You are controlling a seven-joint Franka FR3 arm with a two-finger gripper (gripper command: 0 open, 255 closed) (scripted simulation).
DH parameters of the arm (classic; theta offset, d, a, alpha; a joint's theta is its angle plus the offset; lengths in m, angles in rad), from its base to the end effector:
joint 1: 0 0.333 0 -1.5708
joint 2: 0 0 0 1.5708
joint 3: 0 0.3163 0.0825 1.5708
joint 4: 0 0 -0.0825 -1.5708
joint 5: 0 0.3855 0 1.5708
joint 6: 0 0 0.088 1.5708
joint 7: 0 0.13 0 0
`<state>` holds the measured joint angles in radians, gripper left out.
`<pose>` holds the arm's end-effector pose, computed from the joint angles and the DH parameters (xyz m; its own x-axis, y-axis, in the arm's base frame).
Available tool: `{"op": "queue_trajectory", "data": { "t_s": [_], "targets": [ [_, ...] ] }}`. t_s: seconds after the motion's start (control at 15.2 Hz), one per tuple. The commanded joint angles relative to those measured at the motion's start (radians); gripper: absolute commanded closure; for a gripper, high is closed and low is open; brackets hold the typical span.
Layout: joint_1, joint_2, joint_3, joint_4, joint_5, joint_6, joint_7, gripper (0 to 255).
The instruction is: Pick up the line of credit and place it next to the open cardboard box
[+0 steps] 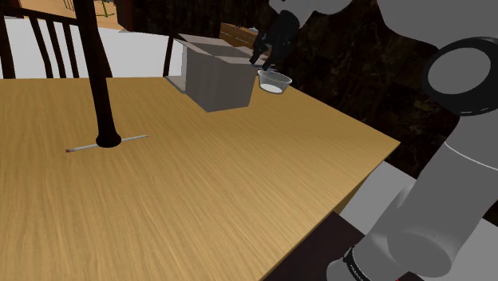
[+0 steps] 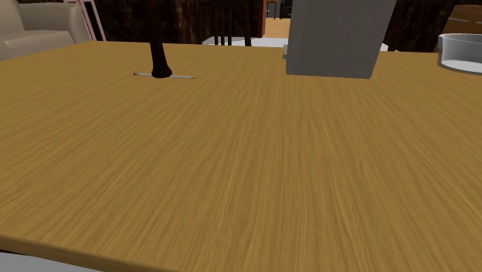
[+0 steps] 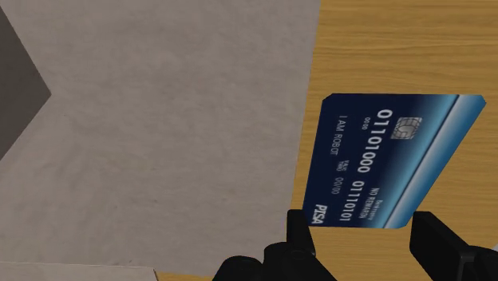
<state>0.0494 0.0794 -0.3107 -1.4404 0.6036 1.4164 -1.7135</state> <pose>0.5636 -0.0593 0.6306 0.0438 0.8329 0.5517 0.9985 -0.0553 0.0041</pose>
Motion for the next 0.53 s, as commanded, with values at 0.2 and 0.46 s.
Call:
{"op": "queue_trajectory", "data": {
  "t_s": [0.2, 0.46],
  "targets": [
    [0.008, -0.022, 0.004, -0.093, -0.012, 0.065, -0.031, 255],
    [0.012, -0.034, 0.007, -0.159, -0.017, 0.115, -0.055, 255]
  ]
}}
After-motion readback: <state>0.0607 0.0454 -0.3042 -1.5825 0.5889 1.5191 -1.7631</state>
